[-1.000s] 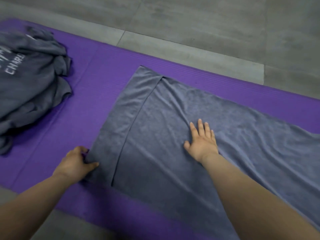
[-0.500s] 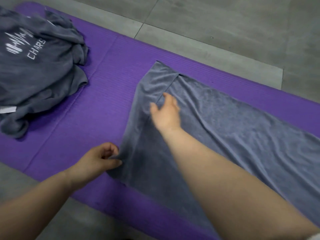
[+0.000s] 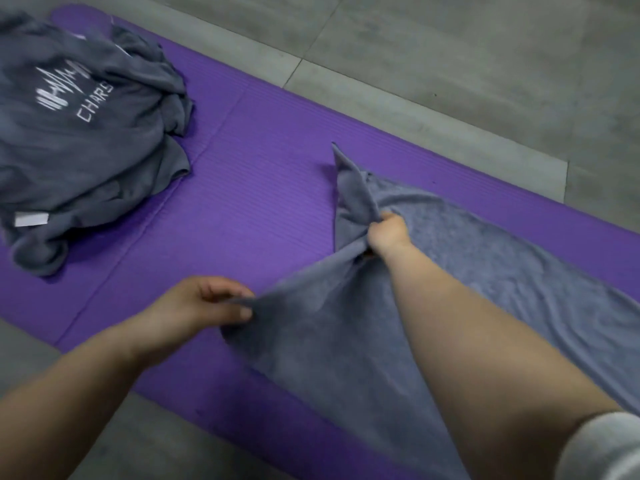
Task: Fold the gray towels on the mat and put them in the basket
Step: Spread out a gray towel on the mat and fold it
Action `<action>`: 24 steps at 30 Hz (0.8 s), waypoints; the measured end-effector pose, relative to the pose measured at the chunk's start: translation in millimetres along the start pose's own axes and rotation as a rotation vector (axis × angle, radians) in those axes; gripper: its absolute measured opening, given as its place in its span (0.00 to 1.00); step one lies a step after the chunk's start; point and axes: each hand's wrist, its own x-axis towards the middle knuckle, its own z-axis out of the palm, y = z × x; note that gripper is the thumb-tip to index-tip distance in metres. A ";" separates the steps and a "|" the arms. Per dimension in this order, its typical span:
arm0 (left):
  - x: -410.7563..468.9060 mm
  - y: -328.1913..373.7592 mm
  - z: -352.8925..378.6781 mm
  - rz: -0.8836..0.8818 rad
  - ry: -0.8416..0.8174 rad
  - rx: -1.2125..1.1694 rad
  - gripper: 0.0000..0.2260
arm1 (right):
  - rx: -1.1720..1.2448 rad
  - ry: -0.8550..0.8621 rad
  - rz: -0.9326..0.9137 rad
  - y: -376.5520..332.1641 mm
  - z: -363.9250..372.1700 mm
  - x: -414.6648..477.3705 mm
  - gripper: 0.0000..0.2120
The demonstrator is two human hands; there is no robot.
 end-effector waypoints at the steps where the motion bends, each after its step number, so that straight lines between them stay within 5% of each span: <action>1: 3.3 5.9 -8.7 0.042 0.086 -0.050 0.25 | 0.037 0.003 -0.033 -10.0 -1.4 3.8 0.16; 4: 3.6 32.0 -30.7 0.165 0.235 -0.302 0.05 | 0.231 -0.102 -0.150 -56.9 11.6 8.2 0.14; 7: -1.7 56.2 -58.7 0.297 0.368 -0.390 0.23 | 0.408 -0.230 -0.172 -109.6 32.8 -3.6 0.15; 11: -8.2 78.1 -56.5 0.362 0.373 -0.306 0.16 | 0.586 -0.316 -0.264 -141.2 42.5 -24.8 0.18; 14: -6.6 70.3 -21.3 0.348 0.239 -0.192 0.06 | 0.663 -0.263 -0.274 -121.8 16.5 -21.9 0.17; 17: 2.0 63.4 24.9 0.249 0.084 -0.010 0.21 | 0.717 -0.153 -0.243 -72.3 -32.7 -6.1 0.17; 19: 9.3 65.0 63.4 0.226 -0.073 0.049 0.06 | 0.713 -0.097 -0.226 -31.1 -71.8 -1.0 0.16; 22: 17.9 61.1 131.8 0.206 -0.201 0.186 0.23 | 0.696 -0.021 -0.189 37.7 -132.9 -11.4 0.15; 24: 19.3 61.4 181.0 0.227 -0.298 0.256 0.19 | 0.676 0.045 -0.143 85.7 -172.3 -26.2 0.14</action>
